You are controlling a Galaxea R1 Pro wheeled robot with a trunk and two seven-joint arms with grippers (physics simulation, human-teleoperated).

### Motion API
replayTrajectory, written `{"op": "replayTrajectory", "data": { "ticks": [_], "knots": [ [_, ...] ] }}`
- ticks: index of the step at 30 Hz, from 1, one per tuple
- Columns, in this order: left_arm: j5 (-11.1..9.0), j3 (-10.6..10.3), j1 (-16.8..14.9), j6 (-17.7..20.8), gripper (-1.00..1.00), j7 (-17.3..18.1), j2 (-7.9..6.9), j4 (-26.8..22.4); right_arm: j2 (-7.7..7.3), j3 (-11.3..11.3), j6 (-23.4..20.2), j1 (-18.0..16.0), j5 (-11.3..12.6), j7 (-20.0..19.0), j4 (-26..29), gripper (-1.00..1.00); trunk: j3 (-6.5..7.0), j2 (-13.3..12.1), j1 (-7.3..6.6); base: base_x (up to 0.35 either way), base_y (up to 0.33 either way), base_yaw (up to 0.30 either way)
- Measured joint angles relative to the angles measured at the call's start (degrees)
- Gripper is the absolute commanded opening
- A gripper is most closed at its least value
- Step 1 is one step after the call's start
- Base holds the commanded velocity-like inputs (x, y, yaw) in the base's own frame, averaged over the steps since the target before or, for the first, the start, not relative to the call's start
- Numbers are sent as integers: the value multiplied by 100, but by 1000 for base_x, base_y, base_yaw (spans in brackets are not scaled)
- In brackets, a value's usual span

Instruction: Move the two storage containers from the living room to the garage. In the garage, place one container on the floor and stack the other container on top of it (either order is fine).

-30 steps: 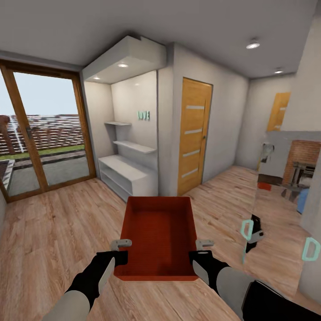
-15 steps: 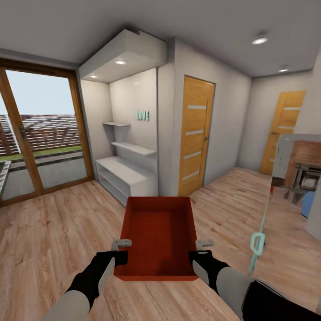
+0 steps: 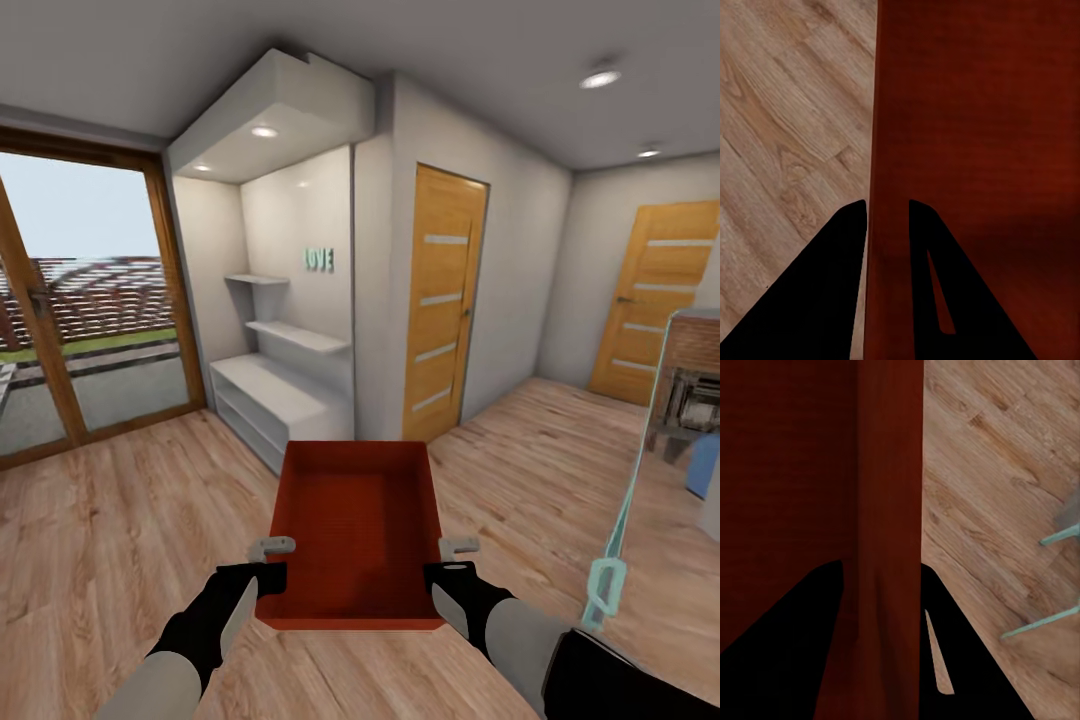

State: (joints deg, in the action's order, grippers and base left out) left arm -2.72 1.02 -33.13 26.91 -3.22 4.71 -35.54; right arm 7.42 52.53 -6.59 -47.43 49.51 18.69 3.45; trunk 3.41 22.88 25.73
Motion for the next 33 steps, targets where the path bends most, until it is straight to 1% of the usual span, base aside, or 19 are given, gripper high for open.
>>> {"op": "replayTrajectory", "data": {
  "ticks": [33],
  "knots": [
    [-4, -1, 0, 1, -100, 0, -2, 3, 3, 3, -1, 0, 4, 1, -4, -100, 0, 0, 0, 323, 0, 0]
  ]
}}
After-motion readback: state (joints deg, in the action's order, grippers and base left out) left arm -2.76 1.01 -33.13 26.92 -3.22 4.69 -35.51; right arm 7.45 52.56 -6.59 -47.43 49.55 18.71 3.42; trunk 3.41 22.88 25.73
